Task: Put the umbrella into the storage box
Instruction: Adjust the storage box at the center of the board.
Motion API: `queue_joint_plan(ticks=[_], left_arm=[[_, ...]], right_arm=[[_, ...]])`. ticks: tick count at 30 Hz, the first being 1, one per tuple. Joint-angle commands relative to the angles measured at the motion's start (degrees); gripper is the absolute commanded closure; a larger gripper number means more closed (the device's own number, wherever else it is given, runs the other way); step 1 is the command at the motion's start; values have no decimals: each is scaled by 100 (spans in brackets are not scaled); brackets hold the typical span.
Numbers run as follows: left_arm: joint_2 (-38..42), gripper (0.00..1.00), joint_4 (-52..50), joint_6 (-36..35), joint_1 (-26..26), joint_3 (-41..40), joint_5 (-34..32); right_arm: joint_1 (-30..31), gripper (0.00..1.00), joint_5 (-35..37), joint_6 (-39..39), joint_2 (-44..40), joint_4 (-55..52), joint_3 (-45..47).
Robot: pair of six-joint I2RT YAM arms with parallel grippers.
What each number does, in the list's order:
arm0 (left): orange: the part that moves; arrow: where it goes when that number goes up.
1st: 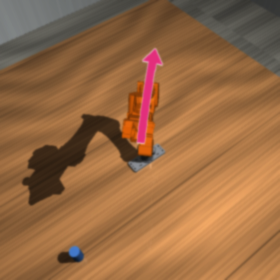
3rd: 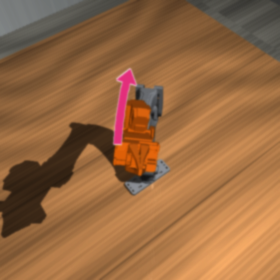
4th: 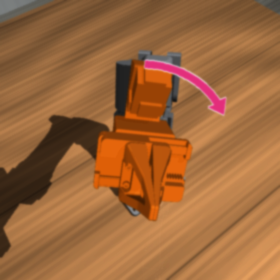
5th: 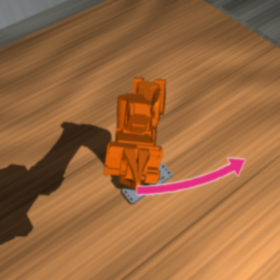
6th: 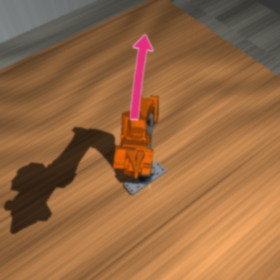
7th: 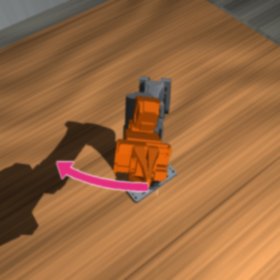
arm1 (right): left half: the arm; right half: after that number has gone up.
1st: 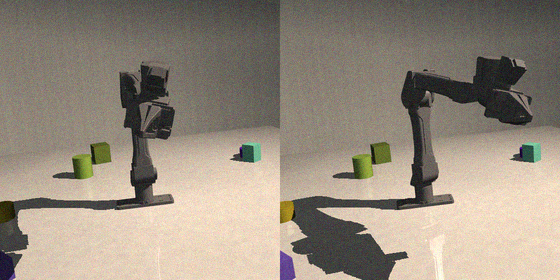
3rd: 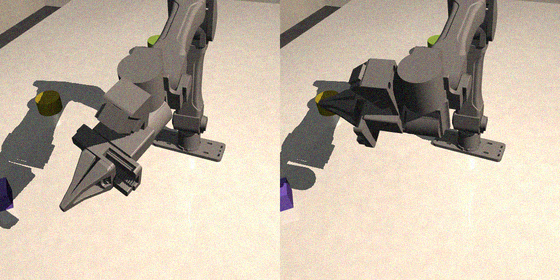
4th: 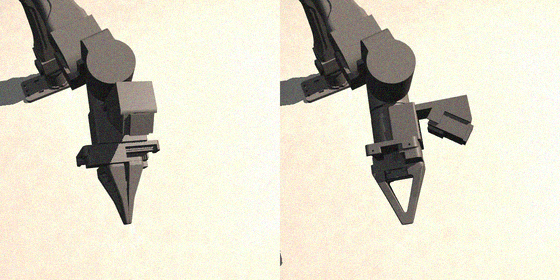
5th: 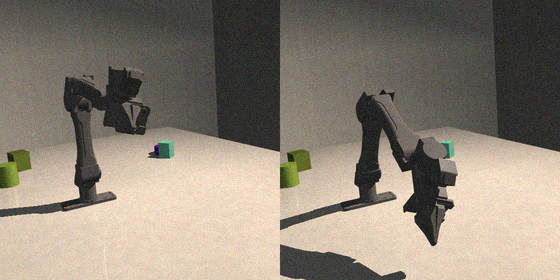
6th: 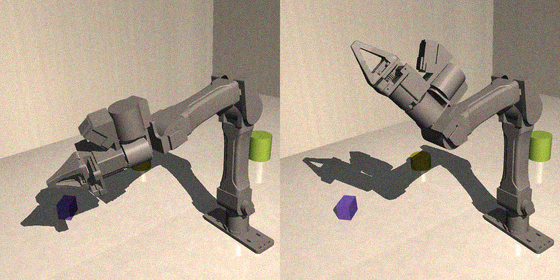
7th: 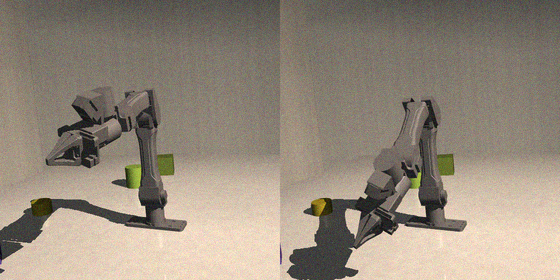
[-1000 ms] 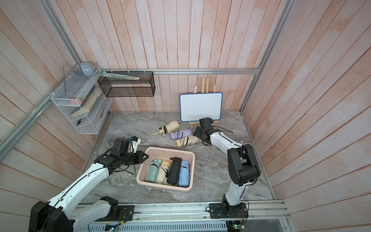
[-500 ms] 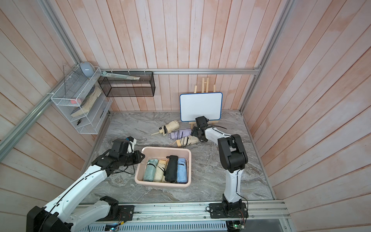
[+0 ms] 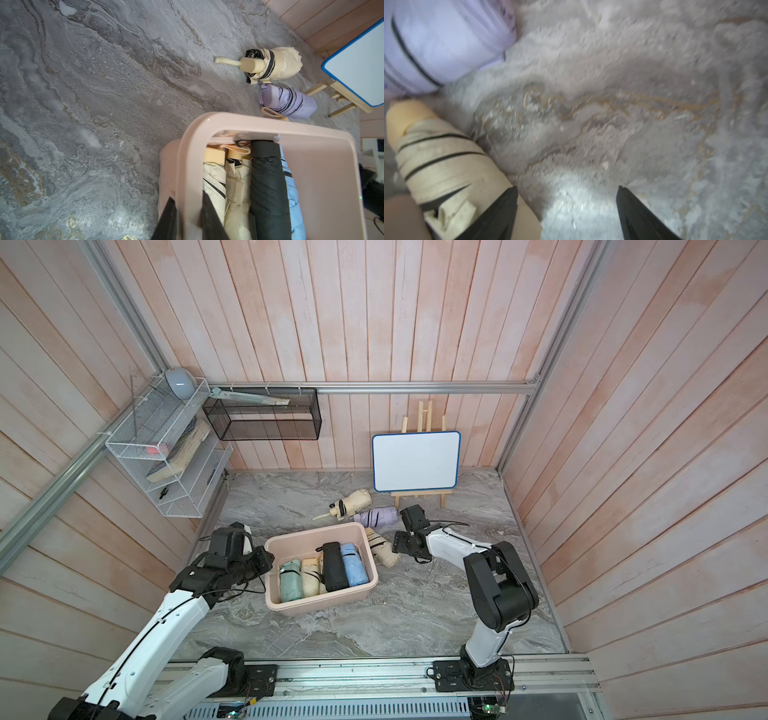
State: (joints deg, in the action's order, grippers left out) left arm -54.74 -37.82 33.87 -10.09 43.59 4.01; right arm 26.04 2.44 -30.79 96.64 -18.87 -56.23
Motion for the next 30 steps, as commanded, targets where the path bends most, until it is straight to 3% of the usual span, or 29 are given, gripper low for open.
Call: queue_joint_plan(ticks=[1,6,9,16,30], left_arm=[[128,100,424,25,130,71,-190],[197,100,353,36,388,91,-217],[359,100,254,92,545,55,-383],[586,100,132,118,783,-95,-458],[815,100,-52,261,835,-131,-764]], right_arm=[[-20,16,-110,923,-384,-171,57],[-24,13,-219,2387,-527,-169,-173],[39,12,-540,2770,-352,-205,-414],[508,9,-682,2834,331,-179,-1076],[875,10,-730,2722,1401,-101,-1722]])
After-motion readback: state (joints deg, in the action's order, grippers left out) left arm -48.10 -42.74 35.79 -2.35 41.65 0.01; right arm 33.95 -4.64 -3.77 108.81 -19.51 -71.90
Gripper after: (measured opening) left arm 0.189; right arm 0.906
